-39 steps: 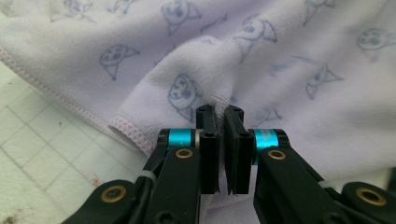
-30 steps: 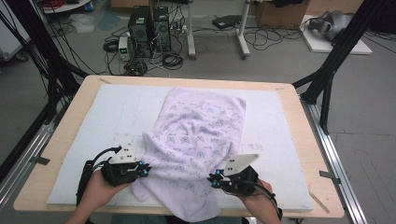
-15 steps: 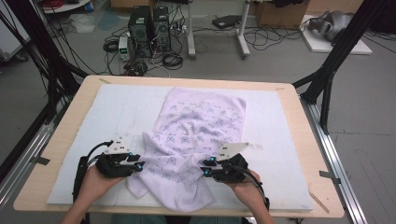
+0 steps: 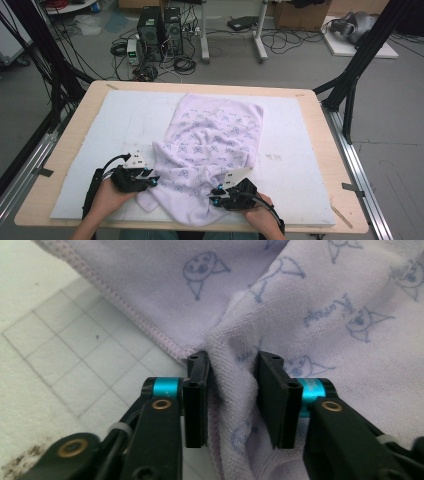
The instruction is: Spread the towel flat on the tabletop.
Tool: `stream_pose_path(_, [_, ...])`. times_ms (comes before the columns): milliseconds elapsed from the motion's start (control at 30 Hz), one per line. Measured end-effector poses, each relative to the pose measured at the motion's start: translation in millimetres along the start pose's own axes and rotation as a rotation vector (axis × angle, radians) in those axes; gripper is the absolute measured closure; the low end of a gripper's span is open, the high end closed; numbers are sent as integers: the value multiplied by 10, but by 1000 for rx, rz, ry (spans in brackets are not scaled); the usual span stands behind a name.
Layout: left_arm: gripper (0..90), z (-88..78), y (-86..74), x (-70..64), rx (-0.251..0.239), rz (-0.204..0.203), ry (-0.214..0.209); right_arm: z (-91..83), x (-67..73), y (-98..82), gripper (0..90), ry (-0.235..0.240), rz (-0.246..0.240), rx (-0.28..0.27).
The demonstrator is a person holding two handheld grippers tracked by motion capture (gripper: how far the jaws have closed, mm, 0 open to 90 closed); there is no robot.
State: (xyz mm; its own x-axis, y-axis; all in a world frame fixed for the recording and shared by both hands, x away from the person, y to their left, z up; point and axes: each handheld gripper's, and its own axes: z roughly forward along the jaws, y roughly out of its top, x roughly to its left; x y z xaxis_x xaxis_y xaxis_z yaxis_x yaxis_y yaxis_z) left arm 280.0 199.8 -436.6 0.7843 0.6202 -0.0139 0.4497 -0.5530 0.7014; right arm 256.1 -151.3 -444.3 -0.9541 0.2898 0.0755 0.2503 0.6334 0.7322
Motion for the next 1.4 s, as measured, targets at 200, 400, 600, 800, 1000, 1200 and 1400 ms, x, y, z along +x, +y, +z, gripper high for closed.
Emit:
stream_pose_path(200, [788, -110, 0, -66, -32, -2, -8, -156, 82, -28, 874, 17, -27, -6])
stream_pose_path(400, [788, -376, 47, -269, -111, 22, -47, -657, 365, -53, 875, 19, -46, -66])
stream_pose_path(600, [572, -423, 127, -325, -125, 43, -84, -973, 410, -17, 752, -10, -39, -138])
stream_pose_path(800, [568, -115, 116, -160, -55, 38, -63, -658, 88, -84, 678, -67, 13, -62])
stream_pose_path(1000, [743, 21, 53, -142, -15, 41, -90, -257, -91, -222, 691, -29, 51, 0])
stream_pose_path(1200, [832, -113, 4, -241, -26, 33, -93, -278, -16, -201, 869, -43, 16, -10])
stream_pose_path(1400, [835, -350, 11, -365, -60, 40, -103, -506, 126, -205, 872, -15, 9, -53])
